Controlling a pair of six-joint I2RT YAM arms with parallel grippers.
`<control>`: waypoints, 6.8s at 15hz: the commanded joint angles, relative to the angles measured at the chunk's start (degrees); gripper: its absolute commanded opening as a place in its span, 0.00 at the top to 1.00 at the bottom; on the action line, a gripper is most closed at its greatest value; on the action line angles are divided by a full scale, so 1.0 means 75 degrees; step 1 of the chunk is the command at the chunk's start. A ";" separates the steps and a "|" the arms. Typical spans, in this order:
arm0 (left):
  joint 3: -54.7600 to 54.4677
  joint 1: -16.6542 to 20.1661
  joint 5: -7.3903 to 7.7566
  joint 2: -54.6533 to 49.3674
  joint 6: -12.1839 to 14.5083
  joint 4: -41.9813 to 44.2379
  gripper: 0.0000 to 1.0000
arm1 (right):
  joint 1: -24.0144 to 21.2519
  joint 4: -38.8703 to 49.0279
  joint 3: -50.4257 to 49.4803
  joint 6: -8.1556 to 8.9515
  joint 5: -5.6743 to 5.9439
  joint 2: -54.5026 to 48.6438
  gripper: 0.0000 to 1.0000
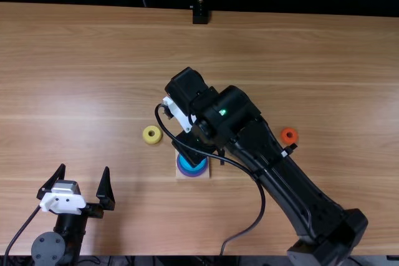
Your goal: Build the Hanoi tower: stack the rings onto the peg from bottom to top in this color order: purple, dark blue, light blue, dark green, light green, yellow, orange.
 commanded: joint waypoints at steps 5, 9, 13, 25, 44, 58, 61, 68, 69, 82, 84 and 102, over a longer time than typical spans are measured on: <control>-0.0144 -0.0004 0.0007 -0.0095 0.0104 -0.0004 0.00 | 0.0027 0.0012 -0.0087 -0.0018 -0.0027 -0.0290 1.00; -0.0144 -0.0004 -0.0007 -0.0095 0.0104 -0.0004 0.00 | 0.0062 0.0054 -0.0040 -0.0018 -0.0013 -0.0290 1.00; -0.0144 -0.0004 0.0007 -0.0095 0.0104 -0.0004 0.00 | 0.0051 0.0068 -0.0028 -0.0018 -0.0013 -0.0290 1.00; -0.0144 -0.0004 0.0007 -0.0095 0.0104 -0.0004 0.00 | 0.0074 0.0040 0.0358 -0.0018 -0.0013 -0.0231 1.00; -0.0144 -0.0004 0.0007 -0.0095 0.0104 -0.0004 0.00 | 0.0168 0.0054 0.0007 -0.0032 -0.0013 -0.0219 1.00; -0.0144 -0.0004 0.0007 -0.0095 0.0104 -0.0004 0.00 | 0.0238 0.0054 -0.0380 -0.0032 0.0338 -0.0208 0.00; -0.0144 -0.0004 0.0007 -0.0095 0.0104 -0.0004 0.00 | 0.0250 0.0068 -0.0286 -0.0004 0.0324 -0.0208 0.00; -0.0144 -0.0004 0.0007 -0.0095 0.0104 -0.0004 0.00 | 0.0285 0.0040 0.0921 -0.0004 0.0324 -0.0266 0.00; -0.0144 -0.0004 0.0007 -0.0095 0.0104 -0.0004 0.00 | 0.0285 -0.0016 0.0991 -0.0004 0.0338 -0.0266 0.00; -0.0144 -0.0004 0.0007 -0.0095 0.0104 -0.0004 0.00 | 0.0484 -0.0241 0.1038 0.0193 0.0240 -0.0758 1.00; -0.0144 -0.0004 0.0007 -0.0095 0.0104 -0.0004 0.00 | 0.0484 -0.0227 0.0991 0.0179 0.0240 -0.0770 1.00; -0.0144 -0.0004 0.0007 -0.0095 0.0104 -0.0004 0.00 | 0.0390 -0.0115 0.0487 0.0179 0.0324 -0.0430 1.00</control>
